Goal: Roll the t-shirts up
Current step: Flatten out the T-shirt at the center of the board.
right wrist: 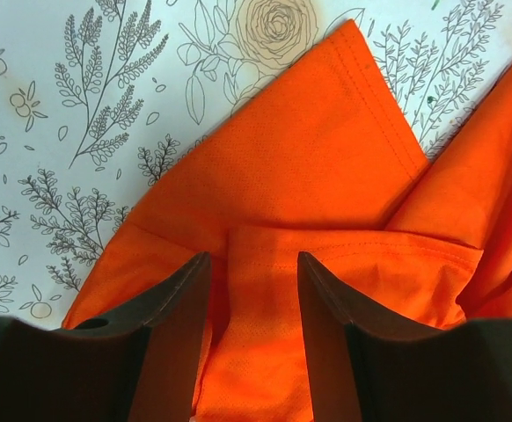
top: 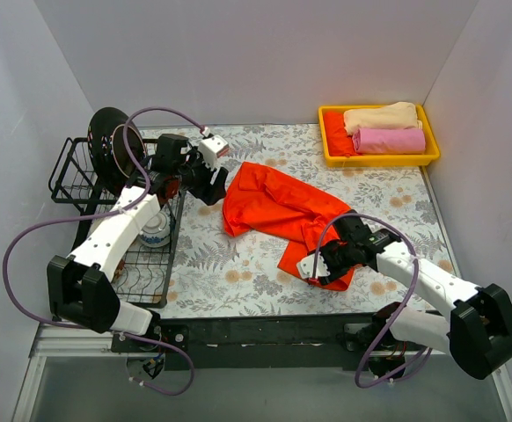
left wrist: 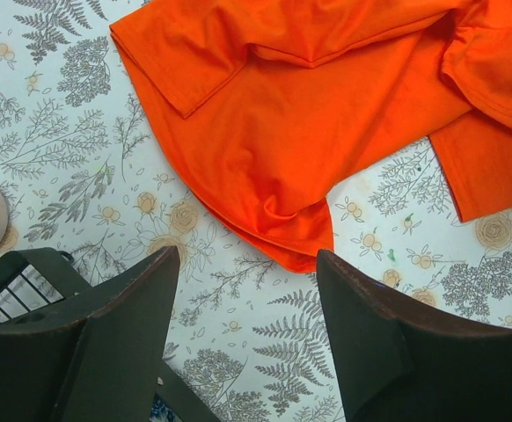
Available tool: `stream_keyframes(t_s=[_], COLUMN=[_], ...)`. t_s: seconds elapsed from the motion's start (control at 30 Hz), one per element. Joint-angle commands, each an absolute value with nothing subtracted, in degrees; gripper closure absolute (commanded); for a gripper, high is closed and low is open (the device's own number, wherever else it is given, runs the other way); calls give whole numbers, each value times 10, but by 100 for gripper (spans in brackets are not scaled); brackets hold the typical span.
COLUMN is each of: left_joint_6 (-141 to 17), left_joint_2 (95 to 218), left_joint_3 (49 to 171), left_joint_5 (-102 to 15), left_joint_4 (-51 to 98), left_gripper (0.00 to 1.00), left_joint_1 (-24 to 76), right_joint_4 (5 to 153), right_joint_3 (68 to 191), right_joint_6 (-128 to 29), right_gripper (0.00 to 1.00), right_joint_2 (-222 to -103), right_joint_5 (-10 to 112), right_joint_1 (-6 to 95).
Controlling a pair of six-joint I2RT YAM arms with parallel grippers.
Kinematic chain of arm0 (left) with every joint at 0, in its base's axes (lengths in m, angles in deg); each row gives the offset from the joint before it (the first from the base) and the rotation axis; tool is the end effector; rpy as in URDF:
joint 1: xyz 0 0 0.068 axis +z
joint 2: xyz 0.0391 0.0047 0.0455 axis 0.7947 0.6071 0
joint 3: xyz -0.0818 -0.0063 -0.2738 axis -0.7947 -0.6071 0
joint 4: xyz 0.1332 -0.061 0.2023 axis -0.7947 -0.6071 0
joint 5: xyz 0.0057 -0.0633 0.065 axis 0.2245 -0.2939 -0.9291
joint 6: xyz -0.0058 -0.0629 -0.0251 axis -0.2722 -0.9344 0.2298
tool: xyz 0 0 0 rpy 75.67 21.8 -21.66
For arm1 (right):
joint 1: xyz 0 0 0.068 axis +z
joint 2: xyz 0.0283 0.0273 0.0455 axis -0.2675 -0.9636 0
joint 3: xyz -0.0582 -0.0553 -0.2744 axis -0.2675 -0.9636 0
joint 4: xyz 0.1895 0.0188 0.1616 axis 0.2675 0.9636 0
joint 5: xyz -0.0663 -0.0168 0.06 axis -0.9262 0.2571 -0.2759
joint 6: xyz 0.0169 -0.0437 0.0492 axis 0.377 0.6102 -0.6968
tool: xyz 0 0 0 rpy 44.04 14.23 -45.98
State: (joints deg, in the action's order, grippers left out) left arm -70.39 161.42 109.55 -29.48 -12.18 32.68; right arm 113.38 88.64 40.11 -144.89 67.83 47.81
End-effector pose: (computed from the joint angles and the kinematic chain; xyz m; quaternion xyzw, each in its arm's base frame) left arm 0.2808 -0.1237 0.3265 0.0759 0.8979 -0.3006 0.3124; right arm 0.1436 0.1172 0.1930 -0.8288 0.4703 0.0902 0.2892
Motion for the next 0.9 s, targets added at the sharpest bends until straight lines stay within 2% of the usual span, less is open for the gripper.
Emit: stream_keyframes(t_s=[0.0,0.3,0.57,0.7,0.8,0.87], left_joint_6=[-697,-697,-698,-699,-698,-697], left_joint_2=[1600,1612,1613,1612,1611,1611], left_joint_3=[1099,1102,1099,1096,1096,1096], left_joint_5=[-293,-291,-290,-291,-290,-290], left_joint_4=[-125,-121,-116,-116,-116,-116], left_gripper=[36,36,36,36,36,36], left_joint_1=[333,335,335,335,335,335], right_joint_4=[1111,1078,1063,1056,1061,1062], right_joint_3=[878,867,871,875,888,900], right_joint_6=[434,431,417,404,394,384], right_gripper=[48,51,57,63,71,81], right_joint_2=[-1463,-1487,-1498,-1509,-1520,-1531], right_joint_5=[666,647,637,632,631,630], right_joint_1=[480,480,480,480,480,480])
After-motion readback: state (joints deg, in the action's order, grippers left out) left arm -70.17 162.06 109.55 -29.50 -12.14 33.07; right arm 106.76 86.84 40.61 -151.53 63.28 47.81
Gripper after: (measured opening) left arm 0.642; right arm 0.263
